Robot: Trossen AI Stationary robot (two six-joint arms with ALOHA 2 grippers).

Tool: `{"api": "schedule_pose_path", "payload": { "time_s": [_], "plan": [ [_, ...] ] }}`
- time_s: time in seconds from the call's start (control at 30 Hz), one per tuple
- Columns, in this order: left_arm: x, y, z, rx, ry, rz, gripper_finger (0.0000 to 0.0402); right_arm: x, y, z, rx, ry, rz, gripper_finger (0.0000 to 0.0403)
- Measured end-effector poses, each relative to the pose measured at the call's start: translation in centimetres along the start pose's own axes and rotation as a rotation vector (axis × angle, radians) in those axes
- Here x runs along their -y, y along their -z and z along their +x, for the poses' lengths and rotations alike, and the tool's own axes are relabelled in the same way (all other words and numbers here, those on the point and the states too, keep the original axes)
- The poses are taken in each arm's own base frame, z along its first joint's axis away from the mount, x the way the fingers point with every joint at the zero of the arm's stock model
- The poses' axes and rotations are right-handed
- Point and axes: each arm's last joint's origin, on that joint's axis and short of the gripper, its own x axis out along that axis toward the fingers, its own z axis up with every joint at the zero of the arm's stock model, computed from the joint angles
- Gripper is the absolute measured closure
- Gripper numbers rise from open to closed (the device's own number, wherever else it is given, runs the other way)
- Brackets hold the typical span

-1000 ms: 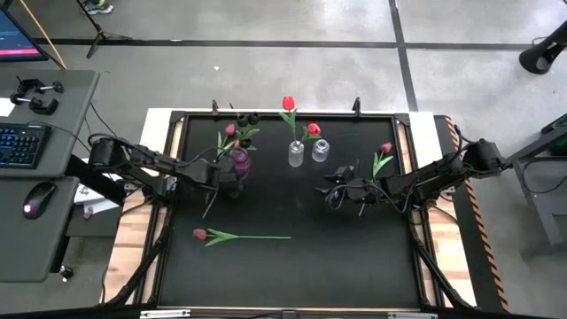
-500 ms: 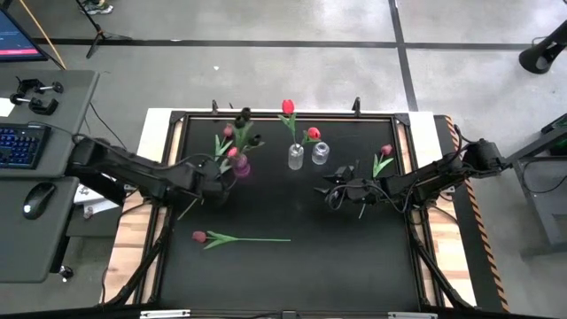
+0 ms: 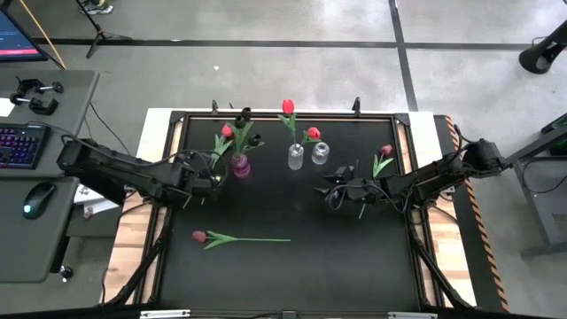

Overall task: Sort flowers into vase by color
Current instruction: Put the pink flower into the left transparent vase

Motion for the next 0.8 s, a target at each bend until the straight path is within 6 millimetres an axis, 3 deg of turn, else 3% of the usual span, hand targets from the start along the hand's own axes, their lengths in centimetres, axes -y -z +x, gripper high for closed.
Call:
{"api": "schedule_pose_path", "payload": {
  "time_s": [0.33,0.6,0.8],
  "plan": [
    [-0.4,-3.9,-2.6,0.267,-0.048,-0.007,0.0401,0.0,0.0,0.0,0.000,0.000,0.000,0.0115],
    [-0.7,-9.5,-6.6,0.465,-0.120,0.021,0.0401,0.0,0.0,0.0,0.000,0.000,0.000,0.0115],
    [0.5,-12.3,-10.0,0.551,0.021,0.048,0.0401,0.0,0.0,0.0,0.001,0.000,-0.001,0.0115]
  ]
}}
